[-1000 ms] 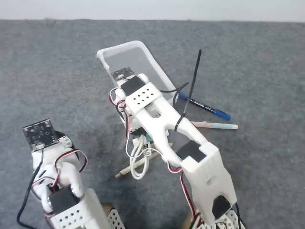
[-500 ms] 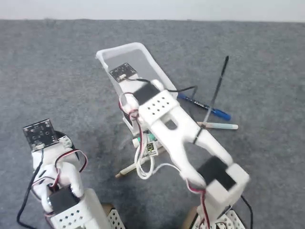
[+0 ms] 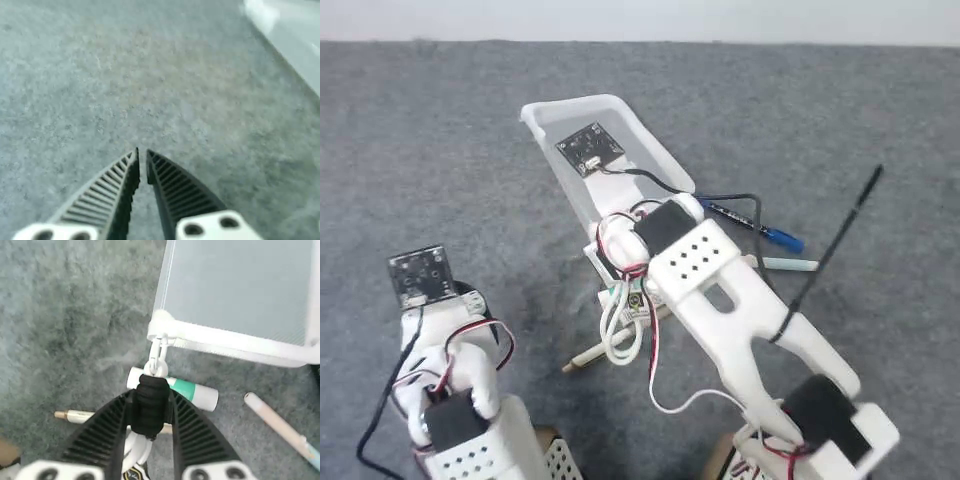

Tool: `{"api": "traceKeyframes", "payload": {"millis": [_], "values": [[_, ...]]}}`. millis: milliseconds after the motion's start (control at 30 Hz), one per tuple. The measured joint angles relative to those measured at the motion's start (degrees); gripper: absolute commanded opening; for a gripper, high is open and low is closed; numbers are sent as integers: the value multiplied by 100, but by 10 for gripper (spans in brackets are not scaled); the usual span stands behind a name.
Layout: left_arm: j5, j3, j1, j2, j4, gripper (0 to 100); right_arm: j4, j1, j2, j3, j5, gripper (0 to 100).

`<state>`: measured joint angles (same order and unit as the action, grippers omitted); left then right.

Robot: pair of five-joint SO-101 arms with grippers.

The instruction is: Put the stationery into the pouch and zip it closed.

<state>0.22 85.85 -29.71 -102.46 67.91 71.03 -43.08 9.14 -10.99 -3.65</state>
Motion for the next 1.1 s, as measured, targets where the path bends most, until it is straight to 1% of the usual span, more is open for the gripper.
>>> {"api": "traceKeyframes", "payload": {"millis": [200,300,467,600,733,800,900,1100], "values": [[-132,-9,510,18,26,229,-352,0,475,0,0,7],[-158,-281,580,-9,35,279,-695,0,501,0,0,7],[-132,-1055,642,-18,35,286,-949,0,510,0,0,7],[105,-1556,677,-35,35,285,-958,0,519,-97,9,7],[255,-1609,1204,-35,35,286,-958,9,519,-114,79,6],[519,-1591,1521,-35,35,286,-958,0,598,-123,273,6],[941,-1354,1829,-35,-264,286,-958,9,923,-343,536,6],[1257,-1134,2057,-35,-448,286,-1187,0,1723,-985,642,6]]}}
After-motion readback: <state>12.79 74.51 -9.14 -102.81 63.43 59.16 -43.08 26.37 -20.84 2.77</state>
